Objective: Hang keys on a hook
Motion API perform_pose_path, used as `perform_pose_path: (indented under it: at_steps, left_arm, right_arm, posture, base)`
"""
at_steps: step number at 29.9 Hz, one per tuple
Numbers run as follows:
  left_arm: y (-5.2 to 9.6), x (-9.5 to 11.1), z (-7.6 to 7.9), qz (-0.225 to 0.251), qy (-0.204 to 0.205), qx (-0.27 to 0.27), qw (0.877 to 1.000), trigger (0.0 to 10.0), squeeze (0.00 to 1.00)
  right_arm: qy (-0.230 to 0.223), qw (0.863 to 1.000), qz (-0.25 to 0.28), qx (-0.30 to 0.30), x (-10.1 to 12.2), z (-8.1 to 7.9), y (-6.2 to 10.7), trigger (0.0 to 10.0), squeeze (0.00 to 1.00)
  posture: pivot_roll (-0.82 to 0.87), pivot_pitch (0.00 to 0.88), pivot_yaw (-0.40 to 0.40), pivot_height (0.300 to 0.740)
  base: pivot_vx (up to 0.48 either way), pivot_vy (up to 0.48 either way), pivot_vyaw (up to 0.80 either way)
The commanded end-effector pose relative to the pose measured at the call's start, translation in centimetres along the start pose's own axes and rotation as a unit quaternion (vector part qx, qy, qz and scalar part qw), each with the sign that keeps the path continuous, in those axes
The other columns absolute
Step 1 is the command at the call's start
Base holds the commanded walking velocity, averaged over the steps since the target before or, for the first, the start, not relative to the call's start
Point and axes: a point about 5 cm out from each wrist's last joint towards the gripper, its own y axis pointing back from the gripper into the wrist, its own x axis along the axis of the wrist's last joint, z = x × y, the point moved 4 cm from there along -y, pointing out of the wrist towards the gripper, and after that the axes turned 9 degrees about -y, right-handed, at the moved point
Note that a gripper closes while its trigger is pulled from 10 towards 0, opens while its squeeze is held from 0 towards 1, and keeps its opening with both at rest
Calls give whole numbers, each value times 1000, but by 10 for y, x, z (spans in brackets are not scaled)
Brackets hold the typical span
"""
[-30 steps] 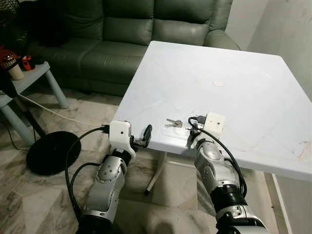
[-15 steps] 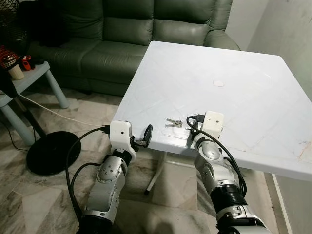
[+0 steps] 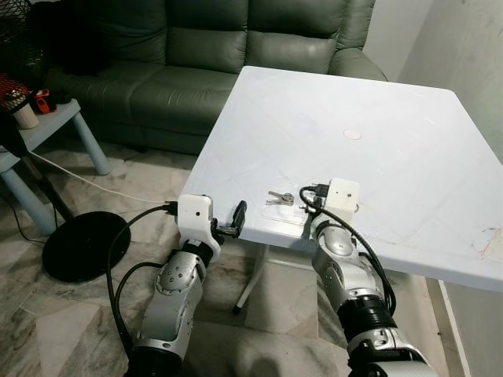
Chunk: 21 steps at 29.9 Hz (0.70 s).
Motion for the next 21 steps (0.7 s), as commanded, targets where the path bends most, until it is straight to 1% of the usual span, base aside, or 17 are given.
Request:
perform_pose_path:
  at_steps: [1, 2, 3, 11, 12, 13, 14, 15, 18, 21]
  left_arm:
    - [-3, 7, 2, 8, -5, -2, 1000, 10000, 0]
    - [-3, 7, 2, 8, -5, -2, 1000, 10000, 0]
    - [-3, 7, 2, 9, -4, -2, 1000, 10000, 0]
    - [-3, 7, 4, 9, -4, -4, 1000, 10000, 0]
    - [-4, 7, 4, 9, -4, -4, 1000, 10000, 0]
    - [-4, 8, 3, 11, -3, -3, 1000, 10000, 0]
    - [-4, 8, 3, 11, -3, -1, 1000, 10000, 0]
    - [-4, 8, 3, 11, -3, -1, 1000, 10000, 0]
    - [-3, 8, 4, 10, -3, -2, 1000, 10000, 0]
    - [-1, 6, 4, 8, -2, -2, 1000, 10000, 0]
  right_arm:
    - [9, 1000, -1, -3, 0, -2, -1, 10000, 0]
    - [9, 1000, -1, -3, 0, -2, -1, 10000, 0]
    - [19, 1000, 0, -13, 0, -1, -1, 10000, 0]
    - [22, 999, -5, -25, -3, 1, -2, 10000, 0]
    - [21, 999, -5, -25, -3, 1, -2, 2118, 0]
    - [22, 999, 7, -29, 0, 3, -3, 2118, 0]
    - [20, 999, -2, -33, -1, 4, -3, 2118, 0]
    - [9, 1000, -6, -29, -2, 4, -4, 0, 0]
    - [22, 999, 0, -30, 0, 4, -4, 0, 0]
    - [15, 999, 1, -28, -1, 3, -3, 0, 0]
  posture:
    - [-9, 45, -38, 732]
    - [-9, 45, -38, 732]
    - [-9, 43, -37, 732]
    - [-9, 37, -36, 732]
    - [-9, 37, -36, 732]
    - [-8, 36, -33, 732]
    - [-7, 38, -35, 732]
    - [-5, 37, -34, 732]
    - [-6, 42, -35, 732]
    - [-7, 41, -36, 732]
  base:
    - [0, 0, 0]
    - [0, 0, 0]
    - [0, 0, 0]
    - [0, 0, 0]
    - [0, 0, 0]
    - [0, 0, 0]
    - [0, 0, 0]
    - [0, 0, 0]
    - [0, 0, 0]
    - [0, 0, 0]
